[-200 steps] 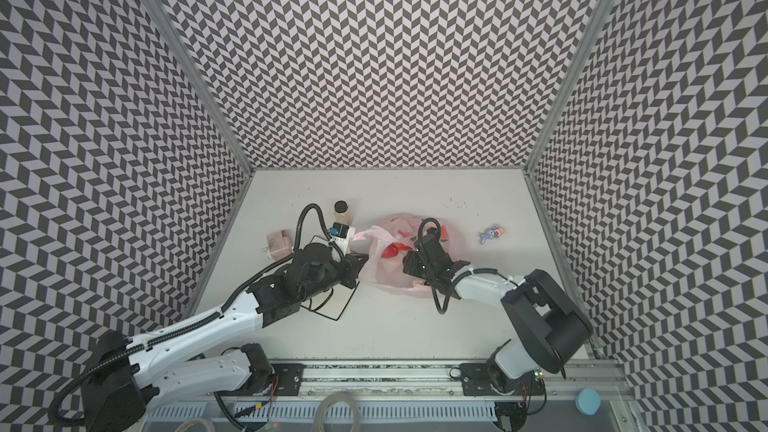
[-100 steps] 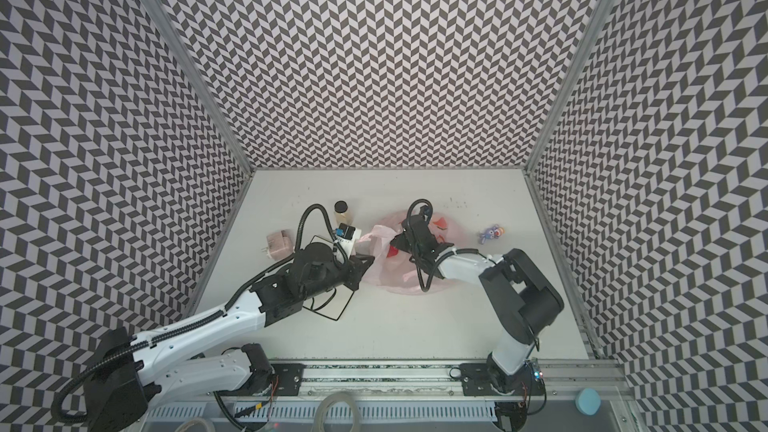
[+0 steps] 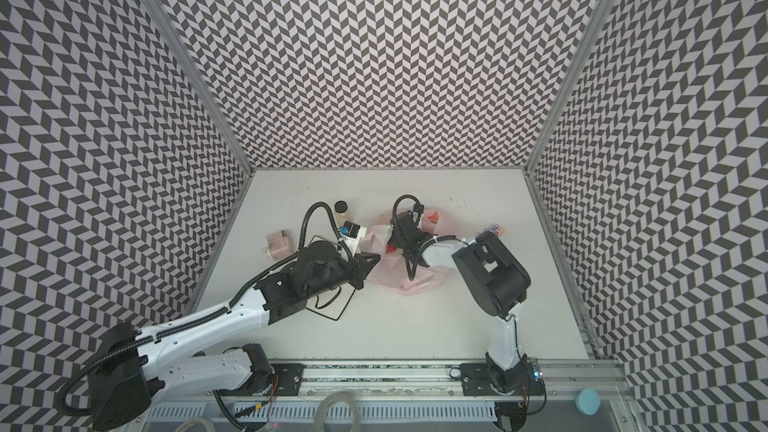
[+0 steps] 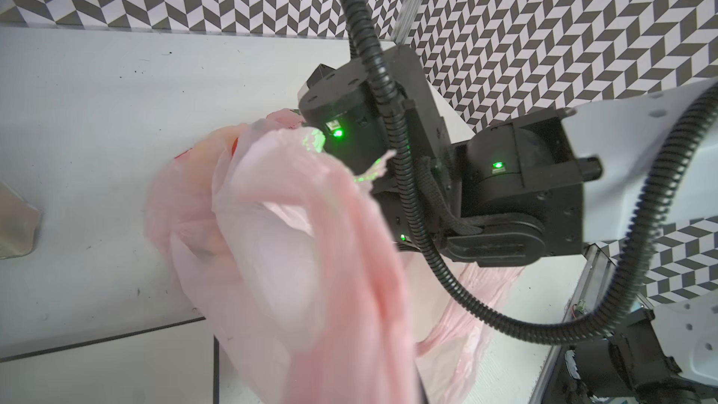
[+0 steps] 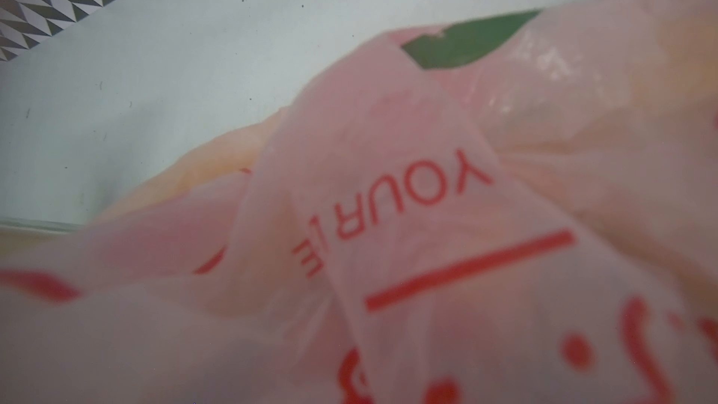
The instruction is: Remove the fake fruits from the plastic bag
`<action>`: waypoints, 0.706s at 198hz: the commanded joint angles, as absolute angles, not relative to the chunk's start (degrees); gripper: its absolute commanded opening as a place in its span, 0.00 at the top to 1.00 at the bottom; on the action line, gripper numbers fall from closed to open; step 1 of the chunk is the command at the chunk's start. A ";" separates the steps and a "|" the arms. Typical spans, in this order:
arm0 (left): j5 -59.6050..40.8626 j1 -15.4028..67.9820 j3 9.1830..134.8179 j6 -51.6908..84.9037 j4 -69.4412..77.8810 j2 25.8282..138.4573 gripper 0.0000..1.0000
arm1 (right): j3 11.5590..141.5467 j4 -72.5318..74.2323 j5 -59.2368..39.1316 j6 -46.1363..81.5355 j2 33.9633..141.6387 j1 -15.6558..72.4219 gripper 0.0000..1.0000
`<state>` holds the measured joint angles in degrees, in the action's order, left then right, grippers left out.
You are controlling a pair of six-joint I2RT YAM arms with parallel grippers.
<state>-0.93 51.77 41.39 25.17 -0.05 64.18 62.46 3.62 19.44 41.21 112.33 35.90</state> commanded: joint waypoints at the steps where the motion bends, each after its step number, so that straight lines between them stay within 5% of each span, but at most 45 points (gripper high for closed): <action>1: -0.43 52.08 43.19 25.76 1.63 63.54 1.00 | 64.95 2.75 23.49 39.16 115.05 36.21 0.10; 81: 5.86 51.97 40.86 28.94 2.55 60.70 1.00 | 62.45 5.14 22.14 32.84 109.05 36.28 0.49; 140: 7.55 48.73 37.74 31.83 6.02 59.59 1.00 | 50.57 11.44 4.77 24.70 91.89 36.21 0.55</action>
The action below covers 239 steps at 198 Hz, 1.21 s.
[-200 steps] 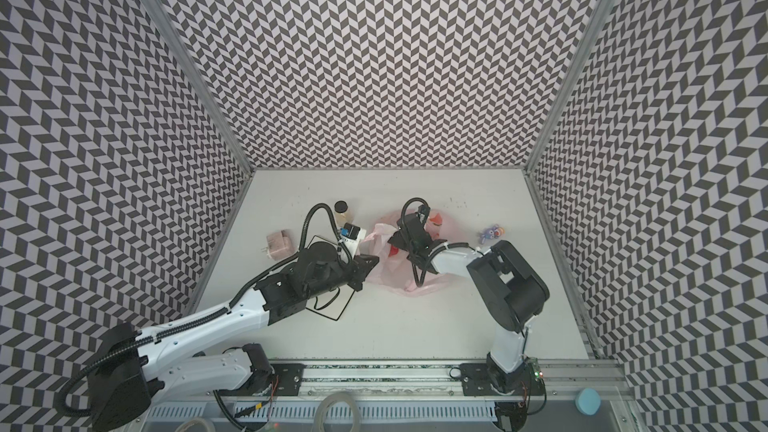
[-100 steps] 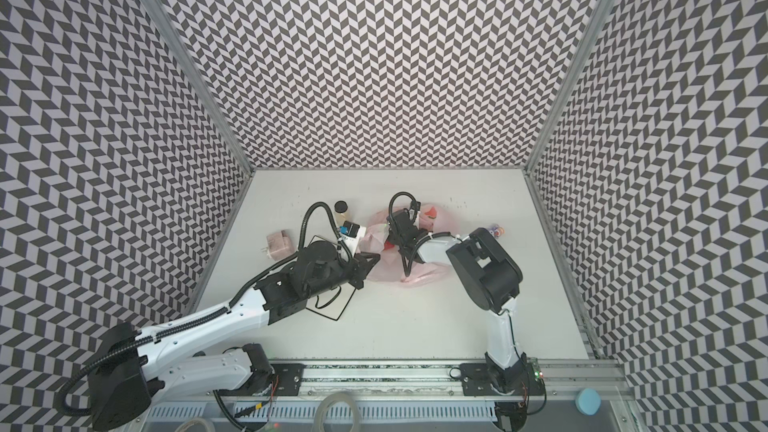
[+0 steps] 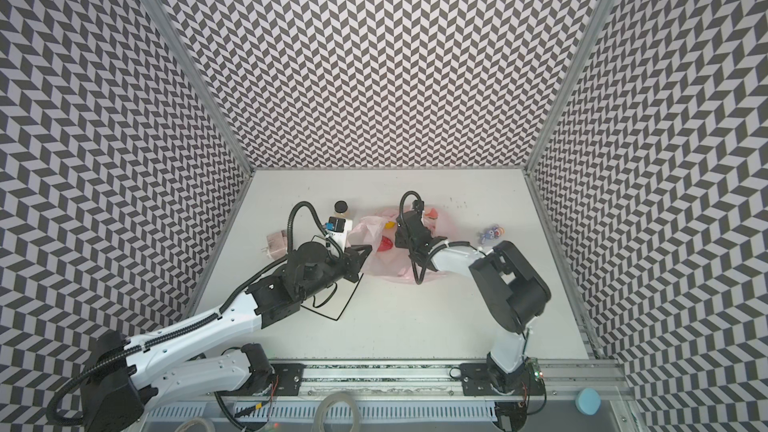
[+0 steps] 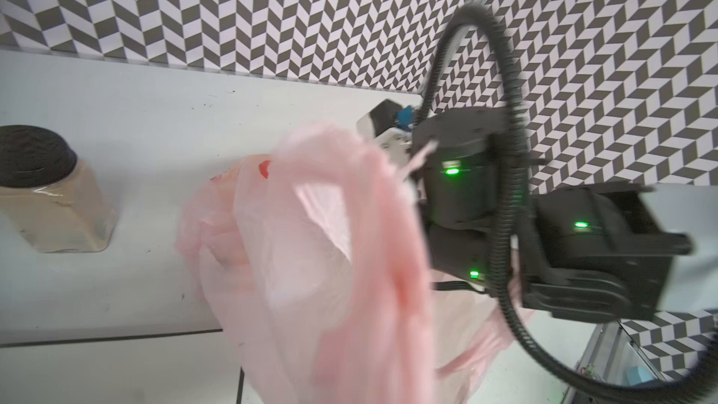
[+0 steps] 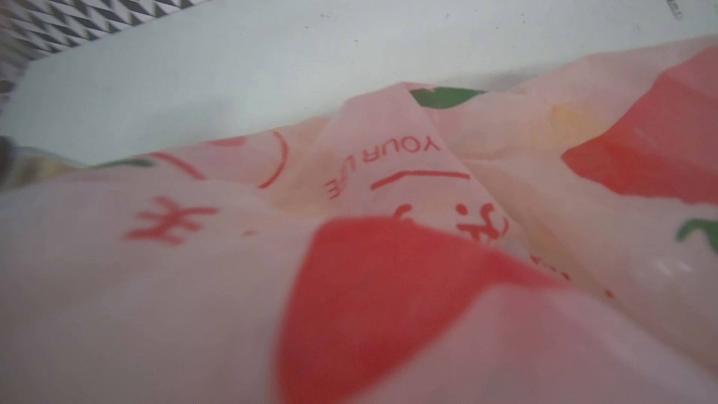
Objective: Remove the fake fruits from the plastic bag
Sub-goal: 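Grasp the red fake mango with the right gripper and lower it onto the white tray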
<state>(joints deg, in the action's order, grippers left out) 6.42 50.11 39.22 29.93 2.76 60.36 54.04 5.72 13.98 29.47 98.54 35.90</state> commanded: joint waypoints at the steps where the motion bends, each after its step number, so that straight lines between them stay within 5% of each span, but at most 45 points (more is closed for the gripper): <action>1: 7.55 48.67 37.72 31.82 6.13 59.59 1.00 | 50.42 11.52 4.45 24.52 91.60 36.21 0.55; 66: 2.29 43.91 36.98 32.34 10.40 62.32 1.00 | 43.50 12.65 -13.18 12.63 73.38 36.22 0.59; 139: -7.13 36.15 38.72 28.28 12.89 66.72 1.00 | 42.57 9.18 -21.25 -2.13 63.24 43.23 0.63; 185: -9.89 32.88 39.76 26.70 12.76 68.52 1.00 | 38.21 14.08 -14.83 -5.27 68.49 56.84 0.62; 239: -10.57 29.45 40.57 25.14 11.47 69.79 1.00 | 45.93 22.08 -5.97 5.54 88.59 63.96 0.61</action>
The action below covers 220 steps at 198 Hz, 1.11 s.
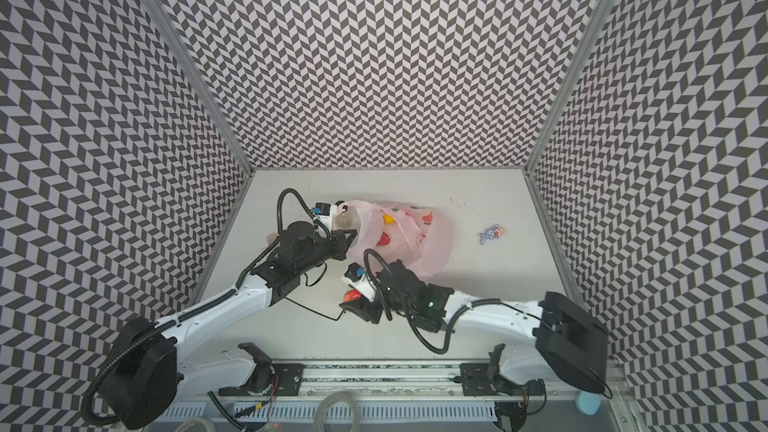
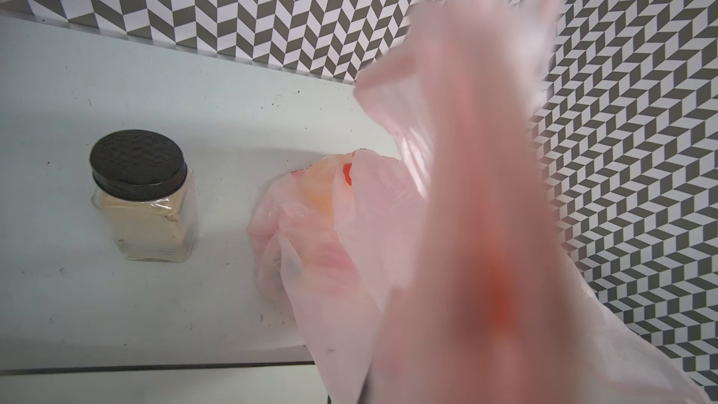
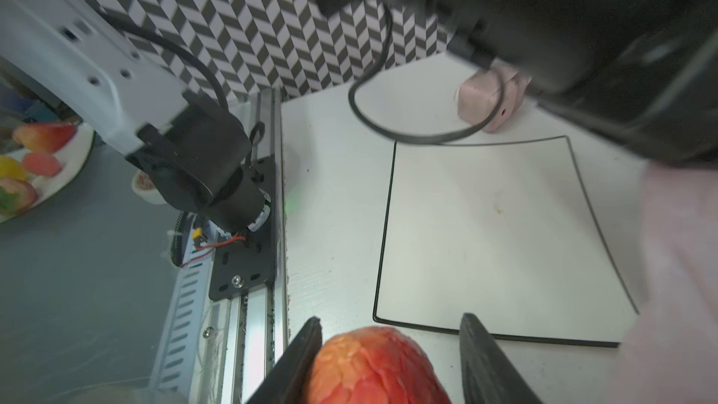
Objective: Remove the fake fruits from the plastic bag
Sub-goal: 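Grasp the red fake mango with the right gripper and lower it onto the white tray, then open the right gripper, release the mango, and reach back into the bag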
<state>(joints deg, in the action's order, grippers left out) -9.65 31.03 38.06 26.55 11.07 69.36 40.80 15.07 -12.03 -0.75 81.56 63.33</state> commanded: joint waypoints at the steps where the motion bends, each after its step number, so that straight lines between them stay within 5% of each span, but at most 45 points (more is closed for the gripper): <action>1: -10.56 29.40 40.63 25.14 11.41 69.83 1.00 | 46.12 22.16 -5.84 5.80 88.94 64.02 0.61; 67: -8.75 28.48 39.81 25.96 10.64 69.72 1.00 | 52.86 30.05 -2.15 13.40 106.80 64.00 0.57; 130: -8.28 28.48 39.45 26.67 10.41 68.30 1.00 | 56.81 28.99 -0.34 11.05 113.92 63.71 0.38; 170: -8.17 28.48 38.59 27.02 10.63 67.28 1.00 | 56.70 27.77 -0.53 9.38 112.36 63.56 0.19; 220: -8.60 28.53 37.90 27.57 11.45 66.44 1.00 | 49.66 26.96 -5.94 5.57 98.26 63.70 0.14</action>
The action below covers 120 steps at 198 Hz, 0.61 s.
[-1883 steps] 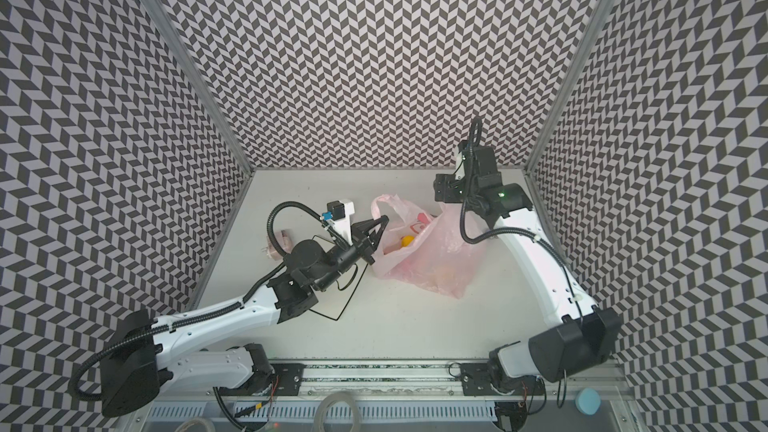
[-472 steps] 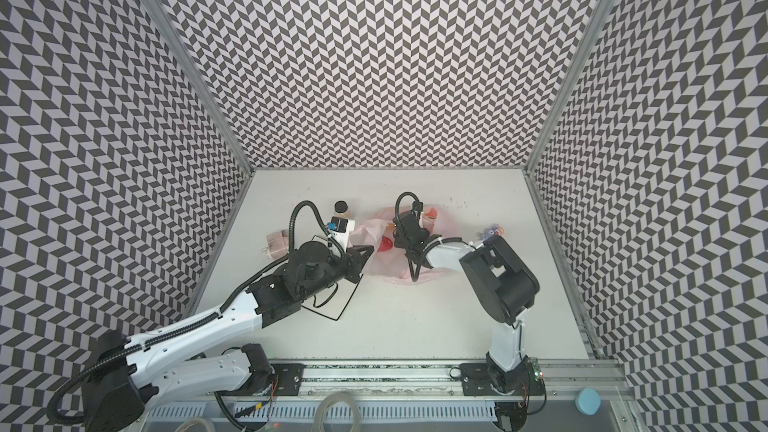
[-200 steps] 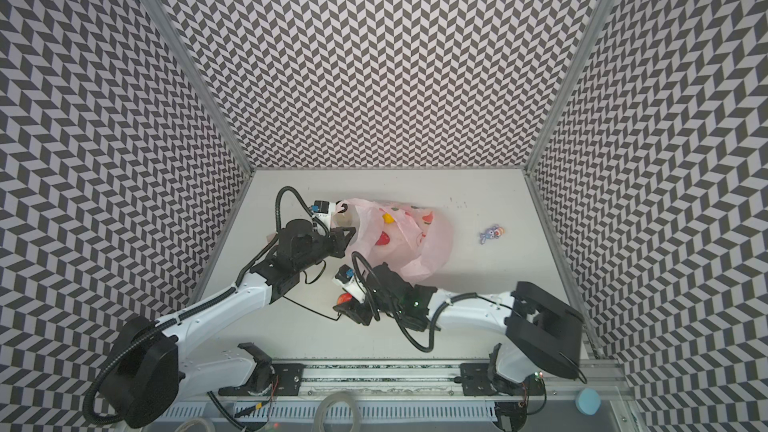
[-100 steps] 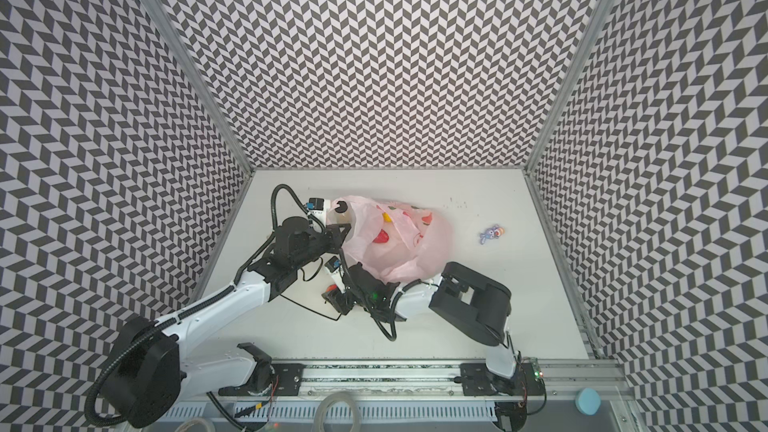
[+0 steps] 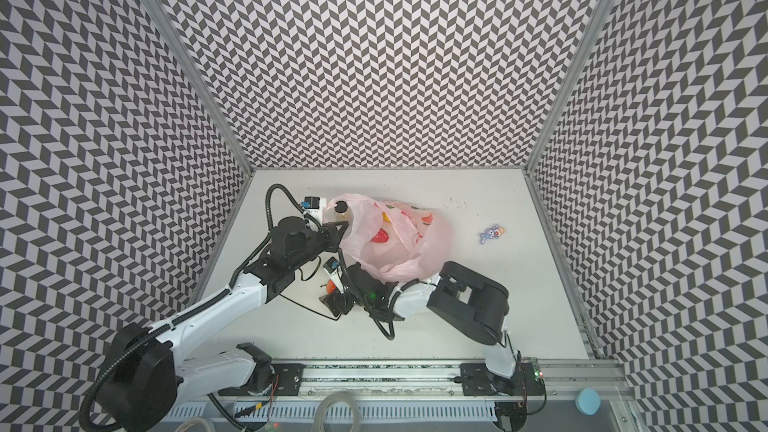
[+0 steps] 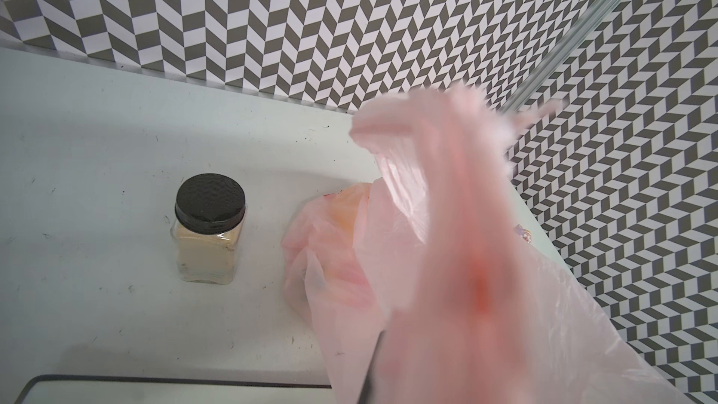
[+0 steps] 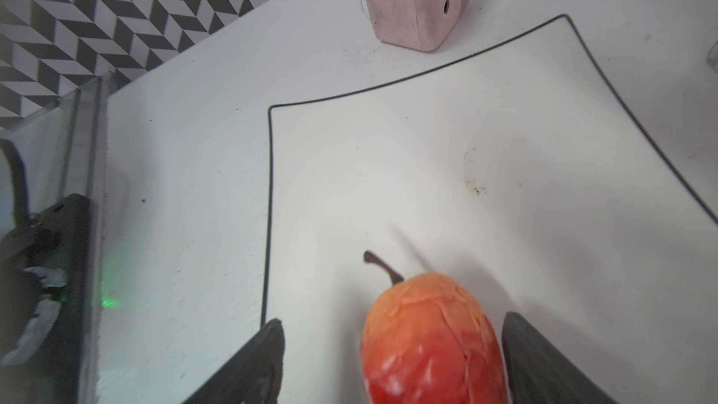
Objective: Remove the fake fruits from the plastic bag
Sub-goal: 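Open the right gripper, release the mango, and reach back into the bag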
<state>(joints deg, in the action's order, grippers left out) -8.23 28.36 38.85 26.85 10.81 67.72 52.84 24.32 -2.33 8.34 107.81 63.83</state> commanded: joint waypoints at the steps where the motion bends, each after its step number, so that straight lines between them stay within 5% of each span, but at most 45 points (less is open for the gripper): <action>1: -8.61 28.56 37.85 27.57 11.48 66.44 1.00 | 49.40 26.93 -6.09 5.56 97.86 63.71 0.14; 57: -8.87 28.52 36.25 28.52 14.21 64.63 1.00 | 36.68 24.09 -16.96 6.07 73.08 63.73 0.29; 120: -10.83 29.30 35.18 28.75 13.72 63.74 1.00 | 36.47 15.29 10.77 17.63 55.66 60.38 0.51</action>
<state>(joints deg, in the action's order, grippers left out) -9.58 28.53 36.12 28.23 12.62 65.12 36.14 18.17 -2.63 10.20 57.63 63.40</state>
